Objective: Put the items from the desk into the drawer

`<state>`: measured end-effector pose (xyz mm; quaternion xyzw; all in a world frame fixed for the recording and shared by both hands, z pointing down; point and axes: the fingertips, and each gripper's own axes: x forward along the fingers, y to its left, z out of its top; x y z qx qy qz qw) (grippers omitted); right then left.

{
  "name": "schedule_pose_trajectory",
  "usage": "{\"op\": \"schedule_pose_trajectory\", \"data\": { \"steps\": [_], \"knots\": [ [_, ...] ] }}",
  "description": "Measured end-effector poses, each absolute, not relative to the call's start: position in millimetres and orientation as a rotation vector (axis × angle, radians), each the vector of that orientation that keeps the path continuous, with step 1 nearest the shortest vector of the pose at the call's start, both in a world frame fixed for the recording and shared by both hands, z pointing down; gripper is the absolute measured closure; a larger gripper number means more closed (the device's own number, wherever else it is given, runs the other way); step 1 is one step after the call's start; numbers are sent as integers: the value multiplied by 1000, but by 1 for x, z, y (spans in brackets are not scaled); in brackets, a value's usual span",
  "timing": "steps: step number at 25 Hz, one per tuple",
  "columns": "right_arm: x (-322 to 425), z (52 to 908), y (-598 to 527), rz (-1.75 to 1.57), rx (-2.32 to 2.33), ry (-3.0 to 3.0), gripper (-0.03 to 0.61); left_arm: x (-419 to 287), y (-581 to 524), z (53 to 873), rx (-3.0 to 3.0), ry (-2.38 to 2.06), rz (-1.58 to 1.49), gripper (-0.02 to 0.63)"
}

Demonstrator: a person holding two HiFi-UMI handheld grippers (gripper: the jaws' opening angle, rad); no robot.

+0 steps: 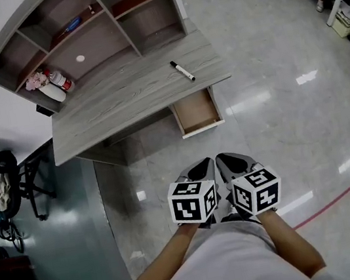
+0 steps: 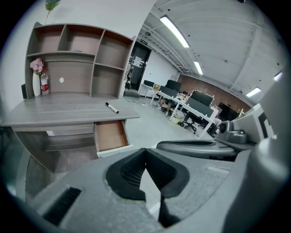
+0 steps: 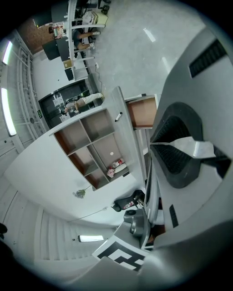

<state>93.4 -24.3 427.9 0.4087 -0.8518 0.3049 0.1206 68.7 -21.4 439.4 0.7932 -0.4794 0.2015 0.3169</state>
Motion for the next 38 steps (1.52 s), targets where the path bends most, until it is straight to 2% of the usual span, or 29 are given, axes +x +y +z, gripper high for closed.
{"op": "schedule_pose_trajectory", "data": {
  "steps": [23, 38],
  "knots": [
    [0, 430, -167, 793, 1304, -2323, 575, -26, -170, 447, 2168, -1091, 498, 611],
    [-3, 438, -259, 516, 1137, -2338, 575, -41, -235, 452, 2068, -1251, 425, 609]
  ]
}}
